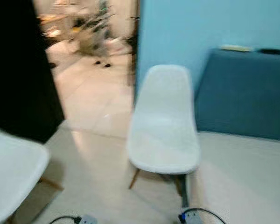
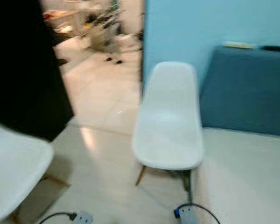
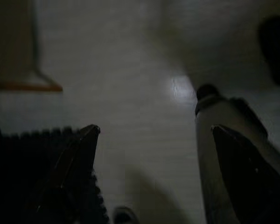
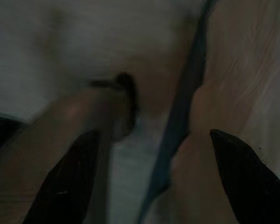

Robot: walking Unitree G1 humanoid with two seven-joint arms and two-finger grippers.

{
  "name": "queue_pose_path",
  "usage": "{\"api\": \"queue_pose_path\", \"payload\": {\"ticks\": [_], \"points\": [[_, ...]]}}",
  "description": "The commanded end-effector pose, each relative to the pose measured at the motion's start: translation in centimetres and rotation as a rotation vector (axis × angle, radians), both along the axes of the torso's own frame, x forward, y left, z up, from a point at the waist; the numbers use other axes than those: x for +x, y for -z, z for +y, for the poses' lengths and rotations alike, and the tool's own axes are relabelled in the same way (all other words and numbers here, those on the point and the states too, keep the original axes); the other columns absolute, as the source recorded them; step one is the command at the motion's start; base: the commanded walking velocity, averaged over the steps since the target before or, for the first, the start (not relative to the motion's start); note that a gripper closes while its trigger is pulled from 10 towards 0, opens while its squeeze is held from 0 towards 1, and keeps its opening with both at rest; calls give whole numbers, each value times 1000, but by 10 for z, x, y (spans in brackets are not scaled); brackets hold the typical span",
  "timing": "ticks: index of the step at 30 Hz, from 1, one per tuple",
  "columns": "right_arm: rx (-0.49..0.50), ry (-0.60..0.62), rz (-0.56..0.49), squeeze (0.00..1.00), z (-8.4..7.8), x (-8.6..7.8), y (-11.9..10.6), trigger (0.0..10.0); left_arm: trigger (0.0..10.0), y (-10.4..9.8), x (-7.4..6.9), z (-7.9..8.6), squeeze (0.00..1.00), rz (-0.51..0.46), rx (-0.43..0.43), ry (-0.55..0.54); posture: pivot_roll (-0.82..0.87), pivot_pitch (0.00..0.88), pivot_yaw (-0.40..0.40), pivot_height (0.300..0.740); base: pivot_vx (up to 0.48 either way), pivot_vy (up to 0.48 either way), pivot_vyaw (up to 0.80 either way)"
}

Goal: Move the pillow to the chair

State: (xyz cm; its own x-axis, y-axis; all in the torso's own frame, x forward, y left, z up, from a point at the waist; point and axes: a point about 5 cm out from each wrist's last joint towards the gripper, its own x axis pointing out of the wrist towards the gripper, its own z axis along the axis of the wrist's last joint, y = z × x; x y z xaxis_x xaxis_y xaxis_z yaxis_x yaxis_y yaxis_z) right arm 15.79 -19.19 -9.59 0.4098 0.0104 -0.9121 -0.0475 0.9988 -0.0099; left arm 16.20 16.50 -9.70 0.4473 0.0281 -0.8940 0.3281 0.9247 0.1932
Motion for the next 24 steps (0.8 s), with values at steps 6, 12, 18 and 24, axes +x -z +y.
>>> {"api": "queue_pose_path", "payload": {"ticks": [6,12,18,24], "points": [[42,159,-70,0,-12,12,-7,10000,10000,1,-1,-24,0,40,-63,88,-148,0,73,740,0,0,-744],[-30,20,-15,0,-14,1,-2,10000,10000,6,-12,-27,0,71,-74,109,-135,0,44,740,0,0,-744],[-26,-43,12,0,-13,-3,-1,10000,10000,8,-18,-22,0,89,-86,50,-131,0,44,740,0,0,-744],[-24,-71,0,0,-8,1,-2,10000,10000,8,-19,-18,0,100,-67,77,-126,0,59,740,0,0,-744]]}}
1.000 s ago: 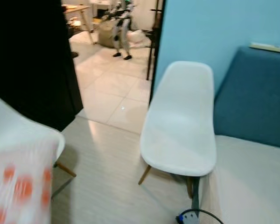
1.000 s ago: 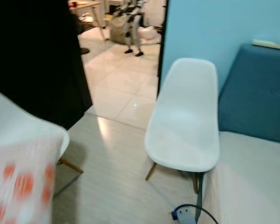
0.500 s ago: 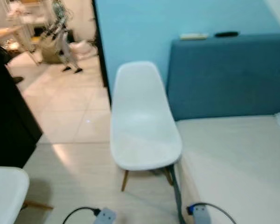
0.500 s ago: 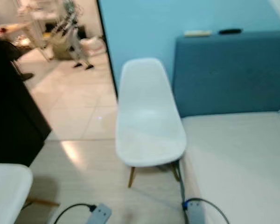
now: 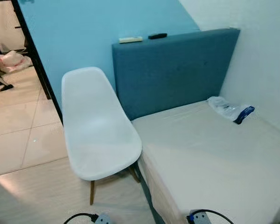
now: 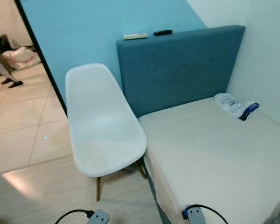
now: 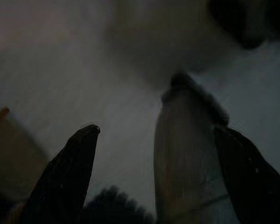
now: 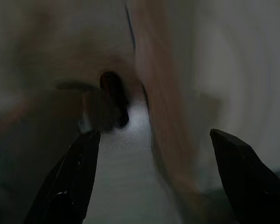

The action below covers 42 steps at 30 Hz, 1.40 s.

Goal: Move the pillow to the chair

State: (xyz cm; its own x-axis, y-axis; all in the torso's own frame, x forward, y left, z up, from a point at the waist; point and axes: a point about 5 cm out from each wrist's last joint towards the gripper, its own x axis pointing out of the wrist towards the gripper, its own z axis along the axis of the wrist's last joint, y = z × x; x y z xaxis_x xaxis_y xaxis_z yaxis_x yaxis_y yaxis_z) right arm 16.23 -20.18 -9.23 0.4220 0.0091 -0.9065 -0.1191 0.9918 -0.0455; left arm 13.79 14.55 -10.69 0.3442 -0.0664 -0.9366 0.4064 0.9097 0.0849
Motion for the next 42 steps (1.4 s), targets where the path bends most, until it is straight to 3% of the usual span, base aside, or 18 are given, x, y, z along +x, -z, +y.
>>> {"api": "queue_pose_path", "payload": {"ticks": [1,13,18,20,21,24,35,42], "points": [[27,24,10,0,3,-1,1,10000,10000,-3,9,2,0,-24,3,8,-113,0,61,740,0,0,-744],[41,-23,-5,0,9,9,-3,10000,10000,-8,20,-13,0,-47,-112,-46,-69,0,36,740,0,0,-744],[126,-4,-134,0,15,27,-12,10000,10000,-14,33,-26,0,-126,-185,-83,-60,0,25,740,0,0,-744],[147,26,-157,0,14,30,-14,10000,10000,-17,37,-27,0,-147,-212,-132,-60,0,23,740,0,0,-744],[163,70,-180,0,11,33,-16,10000,10000,-20,45,-27,0,-177,-257,-208,-63,0,24,740,0,0,-744],[164,87,-179,0,10,33,-16,10000,10000,-23,50,-26,0,-196,-282,-243,-63,0,22,740,0,0,-744],[151,60,-155,0,11,30,-14,10000,10000,-24,52,-32,0,-188,-302,-203,-77,0,26,740,0,0,-719],[154,70,-161,0,10,30,-14,10000,10000,-24,51,-34,0,-174,-296,-211,-77,0,25,740,-141,0,0]]}}
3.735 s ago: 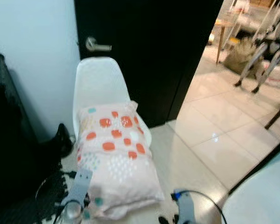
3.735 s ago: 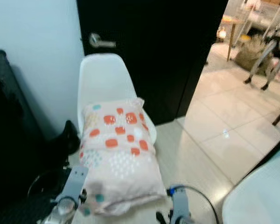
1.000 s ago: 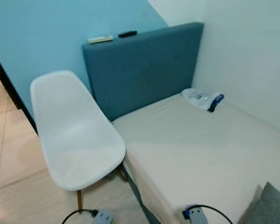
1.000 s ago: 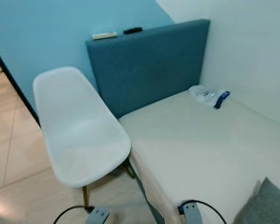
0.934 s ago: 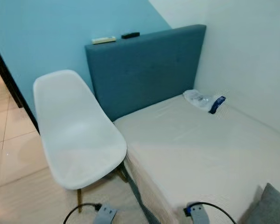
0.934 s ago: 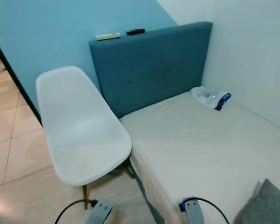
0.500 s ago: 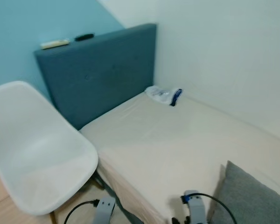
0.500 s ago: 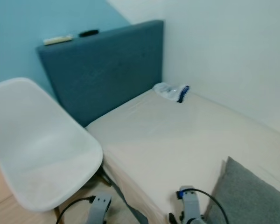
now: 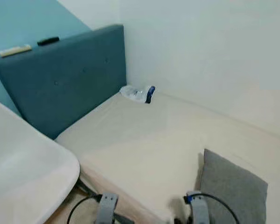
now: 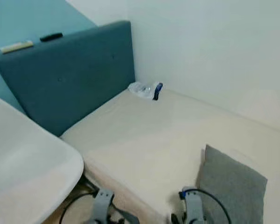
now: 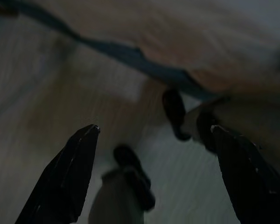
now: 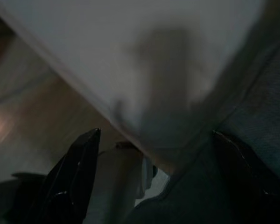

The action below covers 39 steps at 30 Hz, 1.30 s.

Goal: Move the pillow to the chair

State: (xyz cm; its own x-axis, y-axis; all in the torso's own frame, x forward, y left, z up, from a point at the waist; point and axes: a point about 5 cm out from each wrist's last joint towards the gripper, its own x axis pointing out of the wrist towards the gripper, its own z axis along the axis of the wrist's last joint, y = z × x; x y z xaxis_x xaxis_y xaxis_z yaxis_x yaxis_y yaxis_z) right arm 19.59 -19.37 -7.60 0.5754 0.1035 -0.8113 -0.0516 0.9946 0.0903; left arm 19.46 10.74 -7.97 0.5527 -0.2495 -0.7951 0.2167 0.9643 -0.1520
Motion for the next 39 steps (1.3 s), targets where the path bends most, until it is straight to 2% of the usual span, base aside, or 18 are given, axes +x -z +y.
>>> {"api": "queue_pose_path", "payload": {"ticks": [1,15,39], "points": [[4,-4,13,0,2,-4,2,10000,10000,3,-5,4,0,26,17,0,-76,0,25,740,-364,0,0],[1,-12,17,0,3,-4,2,10000,10000,3,-4,4,0,19,29,8,-80,0,24,740,-351,0,0],[4,-20,60,0,5,-9,6,10000,10000,3,-5,2,0,15,41,33,-75,0,27,740,0,0,-756]]}}
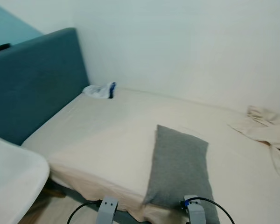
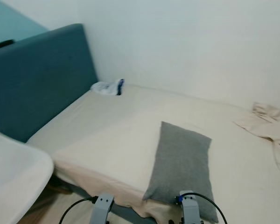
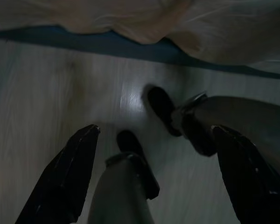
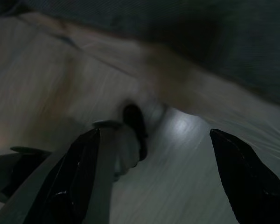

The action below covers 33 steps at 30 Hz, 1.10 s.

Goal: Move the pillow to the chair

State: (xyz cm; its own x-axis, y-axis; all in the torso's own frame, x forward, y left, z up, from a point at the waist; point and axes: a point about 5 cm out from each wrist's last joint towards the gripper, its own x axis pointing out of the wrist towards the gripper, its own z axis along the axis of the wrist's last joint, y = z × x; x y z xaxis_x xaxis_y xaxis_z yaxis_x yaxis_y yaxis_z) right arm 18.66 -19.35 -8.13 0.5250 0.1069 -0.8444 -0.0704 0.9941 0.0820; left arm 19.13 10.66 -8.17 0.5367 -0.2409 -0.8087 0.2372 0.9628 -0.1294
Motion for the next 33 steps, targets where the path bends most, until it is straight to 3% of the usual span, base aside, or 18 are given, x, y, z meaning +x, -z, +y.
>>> {"api": "queue_pose_path", "payload": {"ticks": [1,20,33], "points": [[17,12,-1,0,4,1,0,10000,10000,1,-1,3,0,-2,13,10,-76,0,28,740,0,0,-756],[-10,32,-35,0,-3,3,-2,10000,10000,-13,21,-8,0,-85,-44,9,-99,0,29,740,0,0,-758],[-19,4,-48,0,-2,4,-3,10000,10000,-18,29,-9,0,-105,-70,-34,-94,0,22,740,0,-37,-65]]}}
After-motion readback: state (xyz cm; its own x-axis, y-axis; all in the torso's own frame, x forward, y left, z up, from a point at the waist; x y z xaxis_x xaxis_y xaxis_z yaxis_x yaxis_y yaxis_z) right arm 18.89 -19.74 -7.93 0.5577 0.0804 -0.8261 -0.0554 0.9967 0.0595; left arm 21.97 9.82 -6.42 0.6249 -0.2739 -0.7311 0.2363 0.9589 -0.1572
